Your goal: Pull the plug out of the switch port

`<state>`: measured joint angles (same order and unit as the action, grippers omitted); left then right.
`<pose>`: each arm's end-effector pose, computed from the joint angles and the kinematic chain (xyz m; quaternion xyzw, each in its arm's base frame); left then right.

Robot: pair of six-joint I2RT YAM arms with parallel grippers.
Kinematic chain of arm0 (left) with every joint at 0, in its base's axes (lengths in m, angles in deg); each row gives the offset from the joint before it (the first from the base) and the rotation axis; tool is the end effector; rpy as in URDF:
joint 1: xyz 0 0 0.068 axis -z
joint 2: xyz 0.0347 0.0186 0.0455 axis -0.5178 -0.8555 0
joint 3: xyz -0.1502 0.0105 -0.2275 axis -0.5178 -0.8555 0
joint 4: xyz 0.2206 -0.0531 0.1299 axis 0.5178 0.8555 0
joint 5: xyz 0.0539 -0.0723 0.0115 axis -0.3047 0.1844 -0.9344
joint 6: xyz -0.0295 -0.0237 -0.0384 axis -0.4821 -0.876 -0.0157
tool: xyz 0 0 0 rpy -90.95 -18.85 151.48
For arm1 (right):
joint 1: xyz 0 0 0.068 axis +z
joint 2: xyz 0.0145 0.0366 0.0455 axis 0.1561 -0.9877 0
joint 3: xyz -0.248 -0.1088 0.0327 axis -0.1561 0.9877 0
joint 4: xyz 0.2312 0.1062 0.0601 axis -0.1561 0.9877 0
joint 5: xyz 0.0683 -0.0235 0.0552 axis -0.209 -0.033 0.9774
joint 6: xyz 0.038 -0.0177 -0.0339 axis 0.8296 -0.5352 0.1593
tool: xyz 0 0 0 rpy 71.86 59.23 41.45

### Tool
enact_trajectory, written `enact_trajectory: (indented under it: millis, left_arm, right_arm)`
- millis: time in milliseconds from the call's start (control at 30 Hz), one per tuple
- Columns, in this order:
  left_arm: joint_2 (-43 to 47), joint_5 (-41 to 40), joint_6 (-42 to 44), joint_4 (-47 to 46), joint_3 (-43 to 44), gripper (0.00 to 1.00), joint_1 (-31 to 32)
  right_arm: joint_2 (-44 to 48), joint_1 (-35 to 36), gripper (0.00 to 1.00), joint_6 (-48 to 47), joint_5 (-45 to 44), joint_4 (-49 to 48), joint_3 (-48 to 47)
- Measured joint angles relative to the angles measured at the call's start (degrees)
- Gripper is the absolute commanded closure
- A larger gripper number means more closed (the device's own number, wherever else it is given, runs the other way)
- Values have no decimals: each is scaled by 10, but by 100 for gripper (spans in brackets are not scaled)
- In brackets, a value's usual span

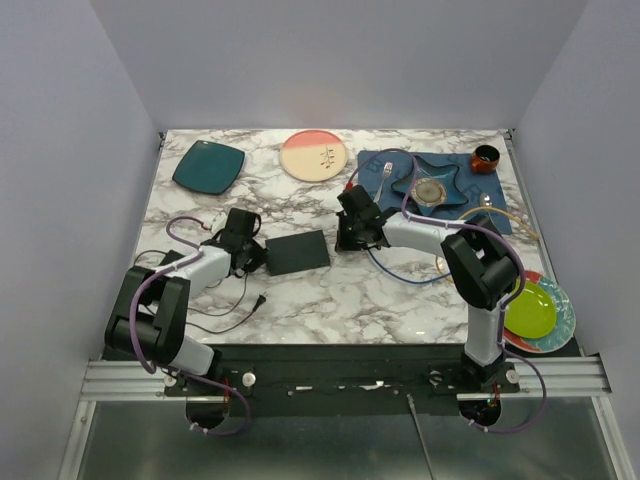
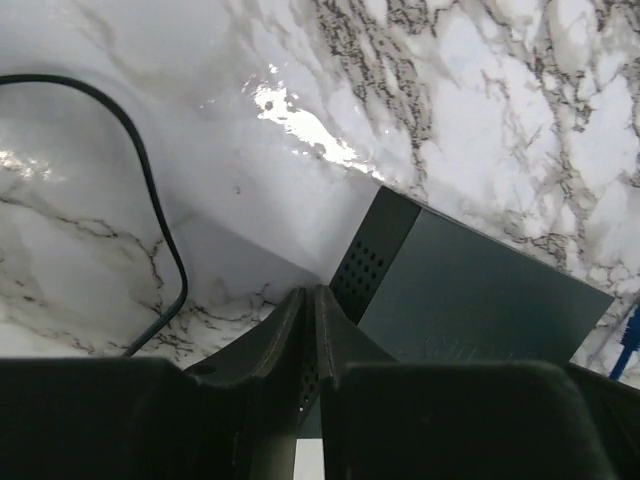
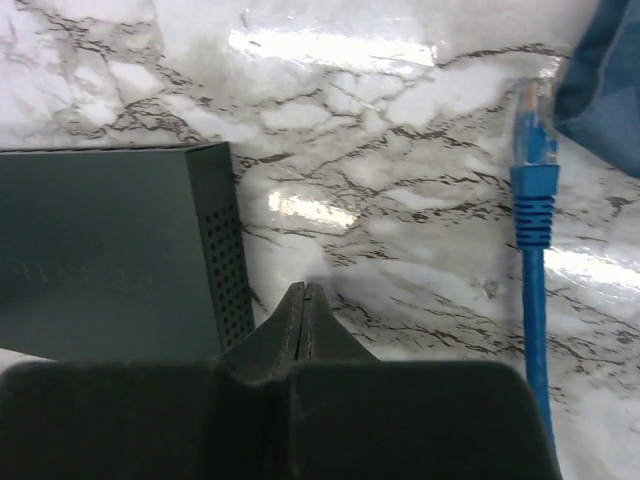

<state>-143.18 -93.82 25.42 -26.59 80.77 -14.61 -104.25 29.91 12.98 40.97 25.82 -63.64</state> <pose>0.2563 -0.0722 0.1530 -0.3885 0.8743 -0.1415 0.2544 0.3155 0.2545 0.1566 -0.0370 0.9509 0.1821 0.2475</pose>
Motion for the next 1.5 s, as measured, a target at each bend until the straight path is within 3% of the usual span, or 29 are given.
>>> enact_trajectory:
  millis: [400,600,1033,1167,1267,1300,1433,1467,1500]
  left_arm:
    - [-56,44,14,-101,14,78,14]
    - [-66,37,15,-113,21,78,49]
    - [-68,7,15,-110,26,78,102]
    - [-47,7,18,-72,26,66,110]
    - [-12,9,23,-36,26,55,107]
    - [7,9,26,-21,26,53,102]
    - [99,-2,46,39,49,39,77]
    - [122,-8,50,52,59,27,71]
    - [141,-13,57,63,70,3,66]
  right_arm:
    - [14,-9,100,7,29,-25,30]
    - [52,-12,100,6,14,-25,77]
    - [61,-30,100,-6,-14,-4,78]
    - [65,-29,99,-10,-23,1,77]
    - [91,-26,82,-10,-44,18,77]
    - [106,-24,69,-11,-54,25,77]
    - [203,-20,51,-28,-113,49,77]
    - [230,-19,49,-34,-127,53,77]
    - [259,-19,47,-41,-139,56,77]
